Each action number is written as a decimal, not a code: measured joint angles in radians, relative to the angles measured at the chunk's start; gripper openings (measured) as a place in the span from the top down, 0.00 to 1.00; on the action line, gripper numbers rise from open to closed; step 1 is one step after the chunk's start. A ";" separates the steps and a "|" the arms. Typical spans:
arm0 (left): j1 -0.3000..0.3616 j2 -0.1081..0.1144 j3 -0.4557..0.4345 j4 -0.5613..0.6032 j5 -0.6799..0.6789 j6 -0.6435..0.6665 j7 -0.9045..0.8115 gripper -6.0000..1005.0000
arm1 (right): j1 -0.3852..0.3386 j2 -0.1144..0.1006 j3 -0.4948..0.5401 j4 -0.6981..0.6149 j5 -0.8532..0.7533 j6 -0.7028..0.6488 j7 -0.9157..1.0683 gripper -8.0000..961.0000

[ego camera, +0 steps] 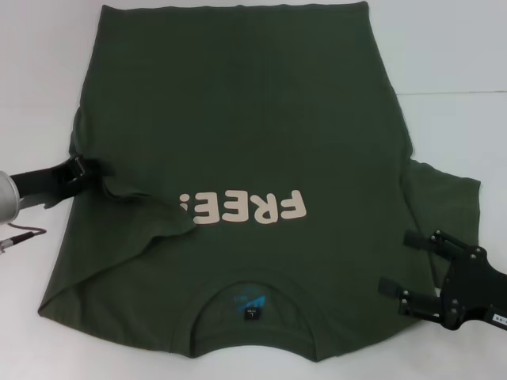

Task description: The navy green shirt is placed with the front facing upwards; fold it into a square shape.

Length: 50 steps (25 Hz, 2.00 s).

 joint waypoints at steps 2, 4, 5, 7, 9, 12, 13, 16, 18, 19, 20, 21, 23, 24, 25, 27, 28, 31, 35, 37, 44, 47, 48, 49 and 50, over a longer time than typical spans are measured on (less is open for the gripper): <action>0.000 -0.001 0.000 -0.016 -0.028 -0.015 0.018 0.76 | 0.000 0.000 0.000 0.000 0.000 0.000 0.000 0.04; 0.000 -0.005 0.000 -0.028 -0.058 -0.021 0.037 0.68 | -0.001 0.000 0.000 -0.002 0.000 -0.001 0.000 0.04; 0.002 -0.006 0.000 -0.033 -0.077 -0.022 0.049 0.63 | -0.001 0.000 0.000 -0.002 0.000 -0.001 0.000 0.04; 0.007 -0.010 0.000 -0.043 -0.123 -0.023 0.071 0.57 | -0.002 0.000 0.000 -0.002 0.000 -0.001 0.000 0.04; 0.013 -0.012 0.000 -0.059 -0.172 -0.023 0.093 0.52 | -0.002 0.000 0.000 -0.003 0.000 -0.001 0.000 0.04; 0.015 -0.014 0.001 -0.085 -0.227 -0.019 0.120 0.45 | -0.002 0.000 0.000 -0.002 0.000 0.001 0.000 0.04; 0.015 -0.015 0.001 -0.090 -0.239 -0.017 0.126 0.44 | -0.001 0.000 0.000 -0.002 0.000 0.001 0.000 0.04; 0.021 -0.023 0.000 -0.103 -0.303 -0.014 0.162 0.44 | -0.001 0.000 0.000 -0.002 0.000 0.000 0.000 0.04; 0.028 -0.027 0.001 -0.105 -0.332 -0.009 0.178 0.42 | -0.001 0.000 0.000 -0.004 0.000 -0.001 0.000 0.04; 0.031 -0.027 0.002 -0.105 -0.338 -0.006 0.180 0.42 | -0.001 0.000 0.000 -0.004 0.000 -0.001 0.000 0.04; 0.035 -0.027 0.004 -0.104 -0.342 0.005 0.184 0.41 | -0.001 0.000 0.000 -0.004 0.000 -0.001 0.000 0.04; 0.040 -0.027 0.004 -0.099 -0.343 0.021 0.191 0.40 | -0.002 0.000 0.000 -0.004 0.000 -0.002 0.000 0.04; 0.053 -0.027 0.004 -0.080 -0.345 0.080 0.220 0.38 | -0.002 0.000 0.003 -0.003 0.005 -0.004 0.002 0.04; 0.060 -0.026 0.003 -0.068 -0.347 0.122 0.245 0.37 | -0.003 0.000 0.007 -0.003 0.008 -0.008 0.007 0.04; 0.072 -0.024 0.002 -0.050 -0.349 0.189 0.283 0.36 | -0.003 0.001 0.011 -0.003 0.011 -0.015 0.015 0.04; 0.088 -0.022 -0.002 -0.027 -0.351 0.294 0.336 0.34 | -0.001 0.000 0.026 -0.006 0.014 -0.038 0.056 0.04; 0.098 -0.022 -0.009 -0.012 -0.352 0.351 0.359 0.33 | 0.002 -0.002 0.035 -0.011 0.015 -0.053 0.089 0.04; 0.135 -0.025 -0.041 0.050 -0.354 0.484 0.408 0.31 | 0.013 -0.004 0.055 -0.061 0.016 -0.088 0.247 0.04; 0.179 -0.022 -0.078 0.127 -0.354 0.671 0.506 0.27 | 0.040 -0.008 0.047 -0.186 -0.008 -0.098 0.576 0.05; 0.200 -0.012 -0.111 0.153 -0.354 0.771 0.552 0.23 | 0.061 -0.016 0.043 -0.242 -0.044 -0.097 0.744 0.05; 0.253 0.001 -0.071 0.308 -0.256 0.891 0.673 0.07 | 0.172 -0.077 0.034 -0.368 -0.216 -0.134 1.236 0.06; 0.255 0.000 -0.058 0.341 -0.170 0.896 0.722 0.07 | 0.220 -0.104 0.031 -0.404 -0.319 -0.140 1.424 0.07; 0.253 0.002 -0.056 0.343 -0.140 0.899 0.739 0.07 | 0.238 -0.113 0.030 -0.412 -0.361 -0.140 1.482 0.07; 0.250 0.003 -0.055 0.345 -0.111 0.902 0.761 0.07 | 0.253 -0.120 0.030 -0.418 -0.400 -0.141 1.529 0.07; 0.248 0.004 -0.054 0.346 -0.094 0.904 0.777 0.07 | 0.269 -0.129 0.030 -0.422 -0.447 -0.140 1.583 0.08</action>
